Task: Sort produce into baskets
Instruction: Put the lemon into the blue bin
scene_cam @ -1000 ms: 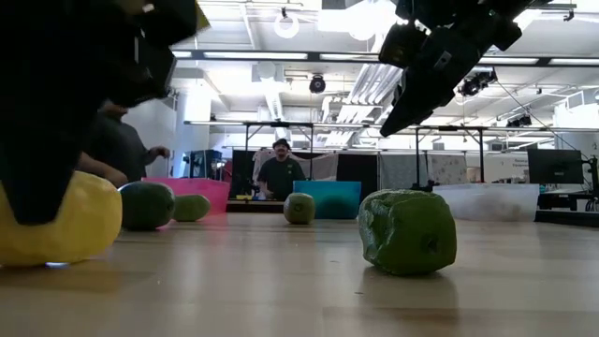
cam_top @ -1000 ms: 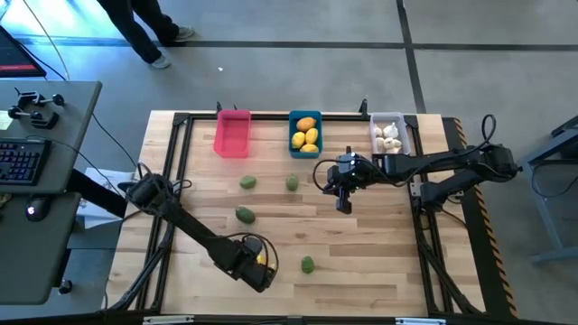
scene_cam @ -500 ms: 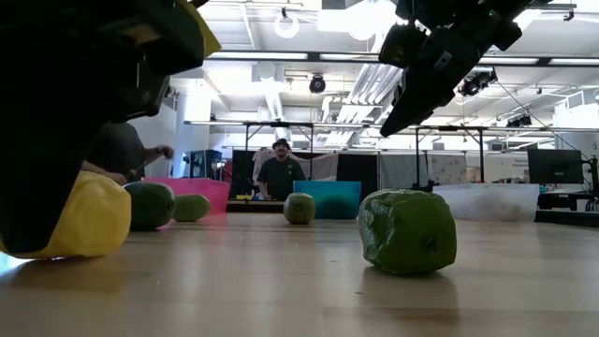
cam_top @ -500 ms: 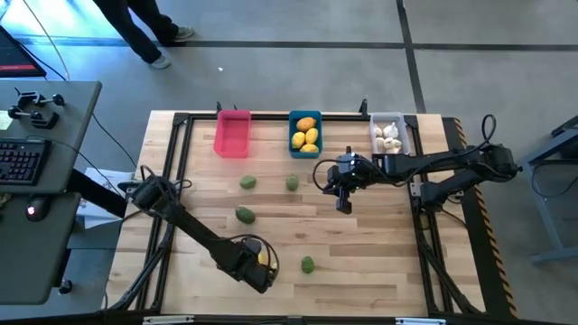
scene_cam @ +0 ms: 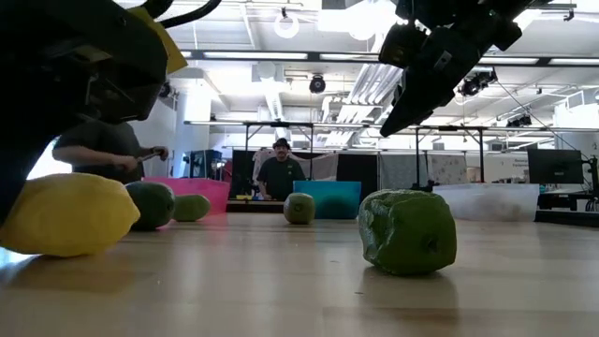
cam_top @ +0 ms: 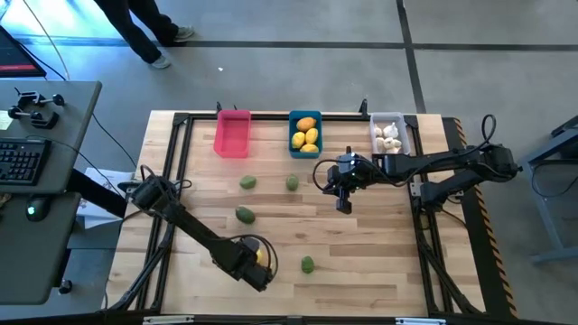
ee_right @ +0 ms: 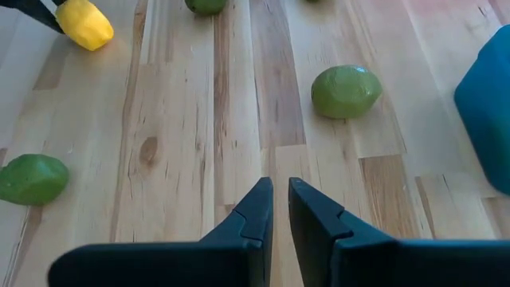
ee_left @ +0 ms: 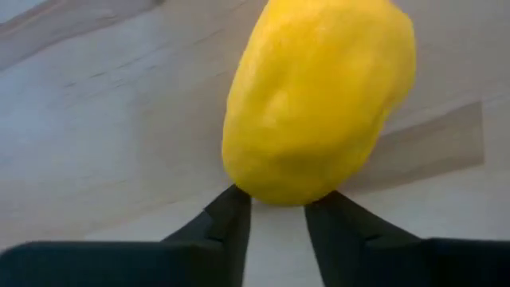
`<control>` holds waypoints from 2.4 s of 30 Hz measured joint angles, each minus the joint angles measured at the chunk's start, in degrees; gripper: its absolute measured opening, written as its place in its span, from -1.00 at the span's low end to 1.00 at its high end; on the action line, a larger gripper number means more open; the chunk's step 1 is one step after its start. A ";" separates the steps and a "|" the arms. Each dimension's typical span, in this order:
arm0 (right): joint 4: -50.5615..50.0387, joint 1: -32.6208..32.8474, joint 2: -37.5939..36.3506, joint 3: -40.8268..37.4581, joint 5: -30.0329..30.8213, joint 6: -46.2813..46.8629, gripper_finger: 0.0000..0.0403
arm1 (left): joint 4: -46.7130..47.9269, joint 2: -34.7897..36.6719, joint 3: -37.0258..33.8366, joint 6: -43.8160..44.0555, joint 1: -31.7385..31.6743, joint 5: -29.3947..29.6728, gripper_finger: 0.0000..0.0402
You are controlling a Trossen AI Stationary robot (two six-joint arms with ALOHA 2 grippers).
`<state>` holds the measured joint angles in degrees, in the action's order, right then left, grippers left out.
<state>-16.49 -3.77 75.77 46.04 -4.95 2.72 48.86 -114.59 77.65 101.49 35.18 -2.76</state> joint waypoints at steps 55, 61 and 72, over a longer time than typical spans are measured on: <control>0.42 0.04 0.00 0.00 -0.02 1.77 -0.84 | 3.85 2.74 0.02 7.13 -6.41 2.21 0.11; 0.42 0.04 0.00 0.00 -0.02 1.77 -0.84 | 3.47 1.18 0.00 4.35 -6.69 2.87 0.11; 0.42 0.04 0.00 0.00 -0.02 1.97 -0.84 | 3.50 1.11 0.00 0.42 -4.88 4.81 -0.28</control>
<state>-16.08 -3.73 75.77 46.04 -4.97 4.69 52.36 -113.47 77.65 101.90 30.30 2.04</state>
